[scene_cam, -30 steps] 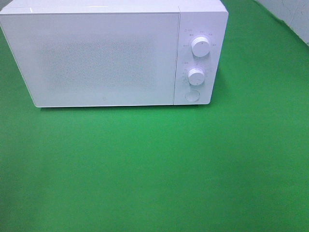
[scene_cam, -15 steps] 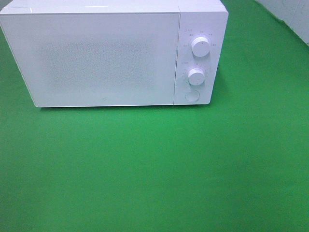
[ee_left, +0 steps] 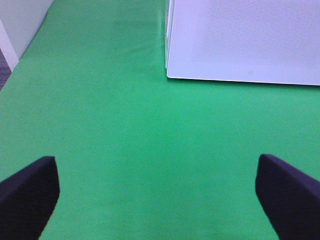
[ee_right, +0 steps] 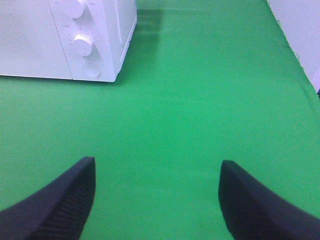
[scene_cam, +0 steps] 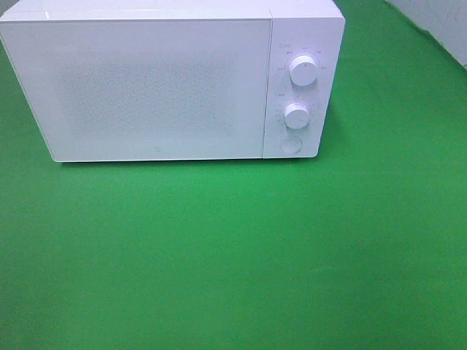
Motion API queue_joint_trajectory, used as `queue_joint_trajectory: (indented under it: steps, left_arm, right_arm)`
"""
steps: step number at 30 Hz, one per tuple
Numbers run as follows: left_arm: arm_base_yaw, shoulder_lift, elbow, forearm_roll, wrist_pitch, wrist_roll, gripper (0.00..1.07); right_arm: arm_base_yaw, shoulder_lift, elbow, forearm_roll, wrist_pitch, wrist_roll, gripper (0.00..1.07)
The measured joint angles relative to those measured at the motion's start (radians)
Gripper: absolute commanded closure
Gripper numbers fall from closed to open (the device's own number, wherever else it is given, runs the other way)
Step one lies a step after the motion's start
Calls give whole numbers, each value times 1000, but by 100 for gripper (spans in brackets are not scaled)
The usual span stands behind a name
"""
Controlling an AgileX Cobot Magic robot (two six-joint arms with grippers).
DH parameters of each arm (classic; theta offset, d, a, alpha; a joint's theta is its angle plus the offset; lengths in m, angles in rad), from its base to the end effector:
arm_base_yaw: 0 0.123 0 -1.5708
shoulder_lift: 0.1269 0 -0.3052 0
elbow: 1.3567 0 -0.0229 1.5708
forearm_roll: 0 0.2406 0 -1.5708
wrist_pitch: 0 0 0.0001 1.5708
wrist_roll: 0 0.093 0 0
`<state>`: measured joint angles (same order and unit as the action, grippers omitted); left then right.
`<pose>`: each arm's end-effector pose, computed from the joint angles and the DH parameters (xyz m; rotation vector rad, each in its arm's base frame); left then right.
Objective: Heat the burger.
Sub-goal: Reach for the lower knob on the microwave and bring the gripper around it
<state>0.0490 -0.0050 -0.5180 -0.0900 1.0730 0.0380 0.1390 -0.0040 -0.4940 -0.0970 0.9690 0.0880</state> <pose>-0.0355 -0.0091 0.2754 -0.0051 2.0307 -0.0526 -0.0277 -0.0114 0.2778 -0.0507 1.9506 0.0356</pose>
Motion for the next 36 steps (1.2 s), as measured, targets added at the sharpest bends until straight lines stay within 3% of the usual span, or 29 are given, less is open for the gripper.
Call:
queue_joint_trajectory:
  steps: [22, 28, 36]
  left_arm:
    - [0, 0, 0, 0, 0, 1, 6]
    - [0, 0, 0, 0, 0, 1, 6]
    - [0, 0, 0, 0, 0, 1, 6]
  right_arm:
    - [0, 0, -18, 19, -21, 0, 38]
    - [0, 97, -54, -12, -181, 1, 27]
    - [0, 252, -54, -20, -350, 15, 30]
